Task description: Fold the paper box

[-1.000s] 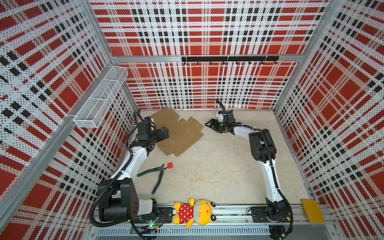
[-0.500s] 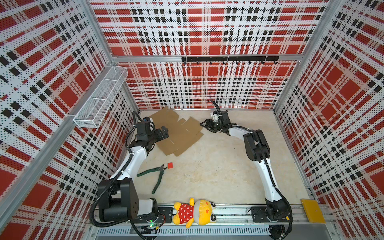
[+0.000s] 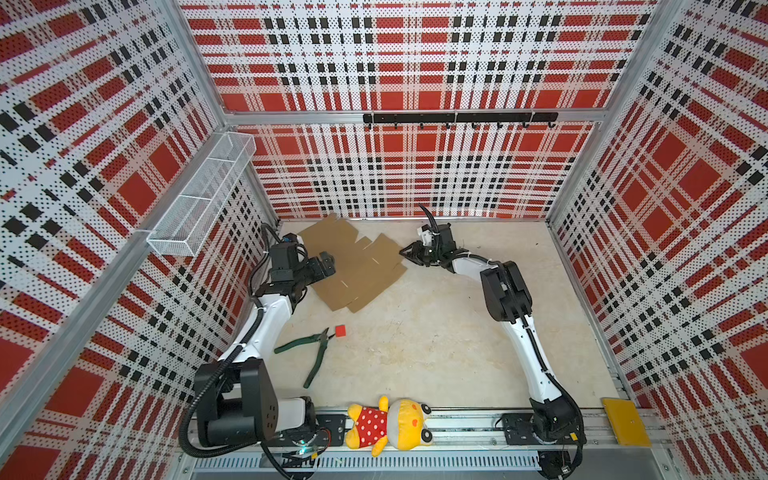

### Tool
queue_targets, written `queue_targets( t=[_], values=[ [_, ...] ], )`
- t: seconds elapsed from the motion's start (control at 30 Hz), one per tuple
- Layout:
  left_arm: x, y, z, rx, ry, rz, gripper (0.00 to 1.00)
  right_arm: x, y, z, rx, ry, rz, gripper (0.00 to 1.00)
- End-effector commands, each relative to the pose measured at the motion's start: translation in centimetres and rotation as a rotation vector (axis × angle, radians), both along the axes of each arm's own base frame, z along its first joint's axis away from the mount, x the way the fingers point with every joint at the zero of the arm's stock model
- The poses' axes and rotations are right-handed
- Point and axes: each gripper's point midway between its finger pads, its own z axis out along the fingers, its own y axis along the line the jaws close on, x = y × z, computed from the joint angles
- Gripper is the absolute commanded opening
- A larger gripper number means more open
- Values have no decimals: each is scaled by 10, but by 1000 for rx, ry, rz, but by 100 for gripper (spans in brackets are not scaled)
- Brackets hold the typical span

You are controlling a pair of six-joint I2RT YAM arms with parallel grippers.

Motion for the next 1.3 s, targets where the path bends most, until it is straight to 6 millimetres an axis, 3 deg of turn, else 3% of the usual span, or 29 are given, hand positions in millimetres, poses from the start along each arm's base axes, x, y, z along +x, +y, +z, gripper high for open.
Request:
queue_targets(
  t=[0.0, 0.17, 0.4, 0.63, 0.97, 1.27],
  values=[
    [0, 6, 11, -15, -34, 33, 99, -2, 5, -13, -1, 14, 8, 24],
    [-1, 7, 14, -15, -39, 34, 99, -4, -3, -8, -18, -2, 16, 12],
    [-1, 7, 14, -12, -33, 33, 100, -8, -41, 2, 2, -11, -66, 4],
    [0, 5, 16, -29, -33, 27, 100, -34, -104, 5, 9, 5, -175, 3],
    [1, 30, 12, -27, -12, 104, 100, -101, -204, -8, -35, 52, -367, 4],
    [1, 34, 12, -22, -5, 120, 99, -160, -307, -8, -76, 102, -637, 5]
  ],
)
